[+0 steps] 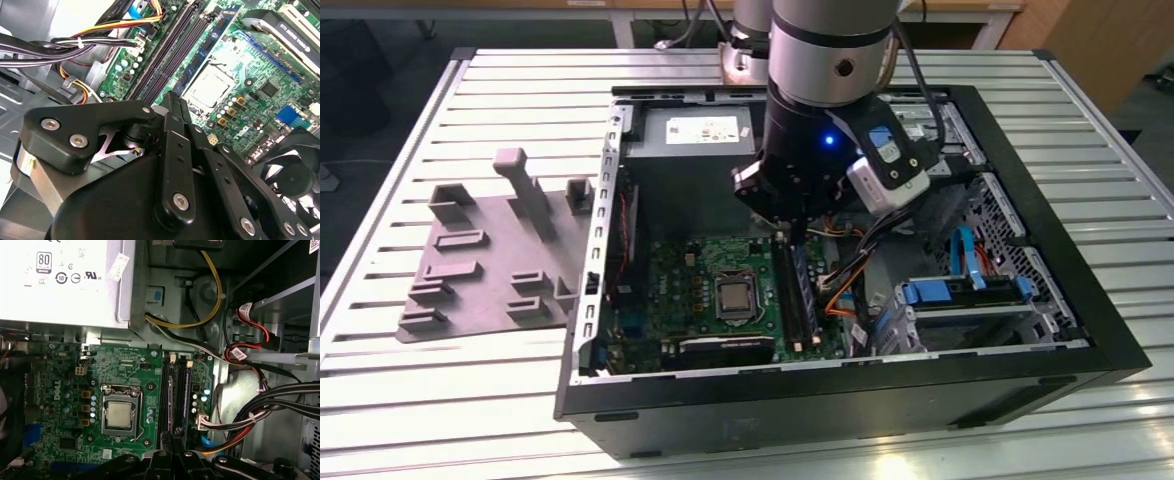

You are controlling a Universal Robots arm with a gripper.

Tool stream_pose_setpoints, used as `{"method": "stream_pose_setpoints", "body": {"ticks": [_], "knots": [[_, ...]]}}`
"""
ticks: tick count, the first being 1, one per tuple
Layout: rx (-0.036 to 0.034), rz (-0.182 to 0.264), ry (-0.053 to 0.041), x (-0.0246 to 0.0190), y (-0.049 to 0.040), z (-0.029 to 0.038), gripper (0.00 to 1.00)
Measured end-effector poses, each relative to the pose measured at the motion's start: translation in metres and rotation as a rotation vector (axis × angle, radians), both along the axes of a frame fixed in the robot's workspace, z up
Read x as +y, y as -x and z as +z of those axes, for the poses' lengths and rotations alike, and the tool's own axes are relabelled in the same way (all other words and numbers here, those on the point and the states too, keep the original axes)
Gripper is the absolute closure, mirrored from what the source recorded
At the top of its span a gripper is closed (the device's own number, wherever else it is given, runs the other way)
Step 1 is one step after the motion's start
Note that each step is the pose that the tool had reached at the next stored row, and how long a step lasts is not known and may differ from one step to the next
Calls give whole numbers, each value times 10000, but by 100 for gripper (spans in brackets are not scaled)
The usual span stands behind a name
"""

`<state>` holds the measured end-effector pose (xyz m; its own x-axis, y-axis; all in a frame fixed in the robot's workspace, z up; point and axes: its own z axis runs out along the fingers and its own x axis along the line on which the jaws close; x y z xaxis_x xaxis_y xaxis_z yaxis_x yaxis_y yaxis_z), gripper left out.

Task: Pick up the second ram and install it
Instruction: 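Insert the second ram into the second slot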

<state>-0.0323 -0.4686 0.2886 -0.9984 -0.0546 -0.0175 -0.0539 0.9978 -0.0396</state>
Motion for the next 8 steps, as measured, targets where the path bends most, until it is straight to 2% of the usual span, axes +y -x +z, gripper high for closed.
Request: {"method": "stream_pose_setpoints", "body": {"ticks": [8], "knots": [[0, 0, -4, 0, 0, -63, 88]]}}
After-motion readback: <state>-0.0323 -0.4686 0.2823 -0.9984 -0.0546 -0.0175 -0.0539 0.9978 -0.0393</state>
